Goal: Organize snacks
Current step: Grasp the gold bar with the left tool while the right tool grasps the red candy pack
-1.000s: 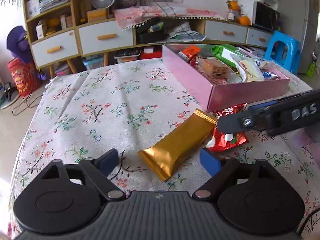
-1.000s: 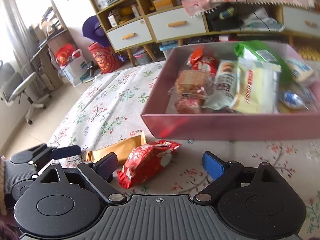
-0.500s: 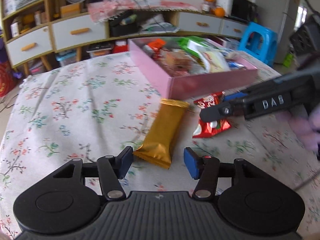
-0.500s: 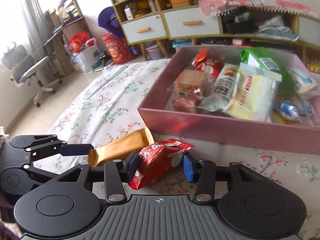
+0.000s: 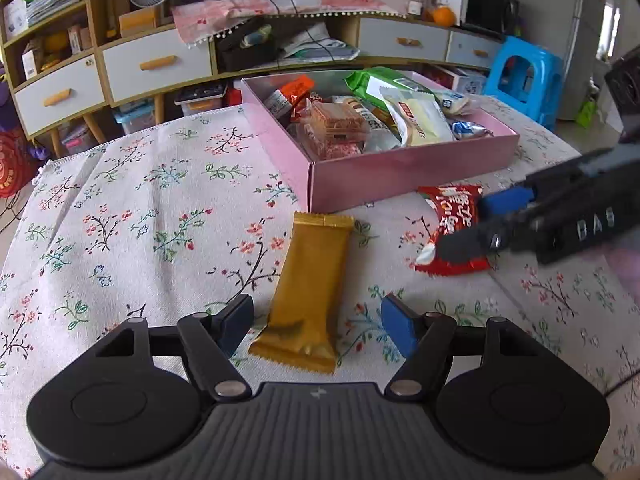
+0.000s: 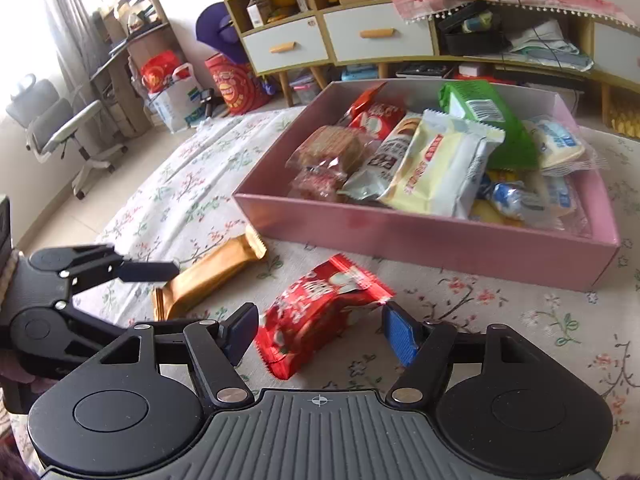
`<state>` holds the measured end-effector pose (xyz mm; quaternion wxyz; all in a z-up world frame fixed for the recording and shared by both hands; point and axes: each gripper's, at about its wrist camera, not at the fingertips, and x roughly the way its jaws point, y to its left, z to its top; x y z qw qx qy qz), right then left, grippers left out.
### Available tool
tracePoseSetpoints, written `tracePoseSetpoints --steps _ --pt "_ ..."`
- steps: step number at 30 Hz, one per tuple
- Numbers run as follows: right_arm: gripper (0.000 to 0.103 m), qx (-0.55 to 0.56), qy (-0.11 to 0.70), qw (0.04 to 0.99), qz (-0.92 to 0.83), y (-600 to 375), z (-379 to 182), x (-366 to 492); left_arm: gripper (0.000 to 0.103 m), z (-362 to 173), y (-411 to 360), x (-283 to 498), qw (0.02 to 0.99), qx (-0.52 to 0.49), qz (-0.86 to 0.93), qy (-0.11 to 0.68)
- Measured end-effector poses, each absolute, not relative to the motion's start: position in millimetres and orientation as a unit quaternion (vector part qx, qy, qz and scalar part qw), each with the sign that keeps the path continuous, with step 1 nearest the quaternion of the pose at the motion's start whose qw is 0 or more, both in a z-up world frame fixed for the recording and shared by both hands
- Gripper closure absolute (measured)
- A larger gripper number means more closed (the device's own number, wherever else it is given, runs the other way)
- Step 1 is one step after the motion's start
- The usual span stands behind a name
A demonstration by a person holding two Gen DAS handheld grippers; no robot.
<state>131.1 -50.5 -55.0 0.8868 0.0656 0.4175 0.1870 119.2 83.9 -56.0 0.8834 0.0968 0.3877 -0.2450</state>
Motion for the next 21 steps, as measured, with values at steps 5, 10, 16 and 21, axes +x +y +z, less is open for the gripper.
tracePoseSetpoints --steps 5,10,16,21 --pt "0.032 0.085 0.416 0.889 0.171 -43.9 -55.7 131.8 0.037 -55.5 80.3 119.9 0.889 0.086 -0.22 0.393" --pt "0.032 0.118 0.416 0.89 0.142 -44.9 -55.2 135.6 0.044 -53.8 77.6 117.9 0.893 0.076 -0.194 0.398" --pt "0.035 0.123 0.414 0.894 0.119 -43.8 -56.0 135.9 0.062 -50.8 76.8 115.8 0.897 0.061 -0.17 0.403" --pt "0.053 0.12 0.415 0.895 0.111 -45.2 -55.2 134.7 0.073 -48.8 74.9 113.3 0.896 0.06 -0.166 0.408"
